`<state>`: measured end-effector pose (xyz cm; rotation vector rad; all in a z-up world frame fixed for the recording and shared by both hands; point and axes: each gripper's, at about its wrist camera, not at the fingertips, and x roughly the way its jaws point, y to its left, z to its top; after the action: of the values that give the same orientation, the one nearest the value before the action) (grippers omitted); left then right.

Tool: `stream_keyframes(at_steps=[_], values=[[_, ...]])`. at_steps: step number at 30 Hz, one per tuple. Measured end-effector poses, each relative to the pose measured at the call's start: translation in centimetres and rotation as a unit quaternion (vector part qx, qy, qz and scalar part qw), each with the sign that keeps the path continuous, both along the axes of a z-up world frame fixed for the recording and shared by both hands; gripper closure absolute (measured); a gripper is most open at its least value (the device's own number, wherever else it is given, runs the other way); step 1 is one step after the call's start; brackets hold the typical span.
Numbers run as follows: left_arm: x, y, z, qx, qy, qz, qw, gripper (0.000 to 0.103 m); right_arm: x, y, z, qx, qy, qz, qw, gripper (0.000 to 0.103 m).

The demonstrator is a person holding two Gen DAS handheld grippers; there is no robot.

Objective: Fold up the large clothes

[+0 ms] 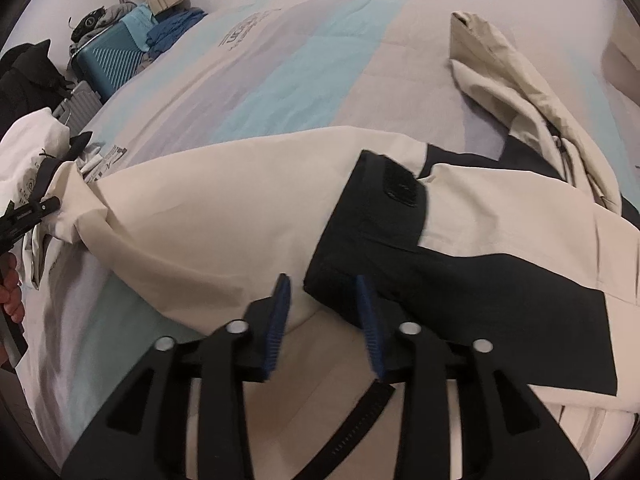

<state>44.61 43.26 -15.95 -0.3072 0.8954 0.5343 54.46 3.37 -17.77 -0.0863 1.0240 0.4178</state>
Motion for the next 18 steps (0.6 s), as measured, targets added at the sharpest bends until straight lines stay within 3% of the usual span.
stream_keyframes(at_steps=[10,18], values=[[2.2,-7.5,3.6,0.03,-0.036,-0.11,0.9929,0.082,0.0,-4.6,0.9,0.005,0.001,-0.04,0.999,0.068],[4.7,-14.0,3.9,0.021,-0.045,-0.167,0.9847,0.084,0.1,-8.7,0.8,-0.039,0.001,-0.079,0.996,0.064]])
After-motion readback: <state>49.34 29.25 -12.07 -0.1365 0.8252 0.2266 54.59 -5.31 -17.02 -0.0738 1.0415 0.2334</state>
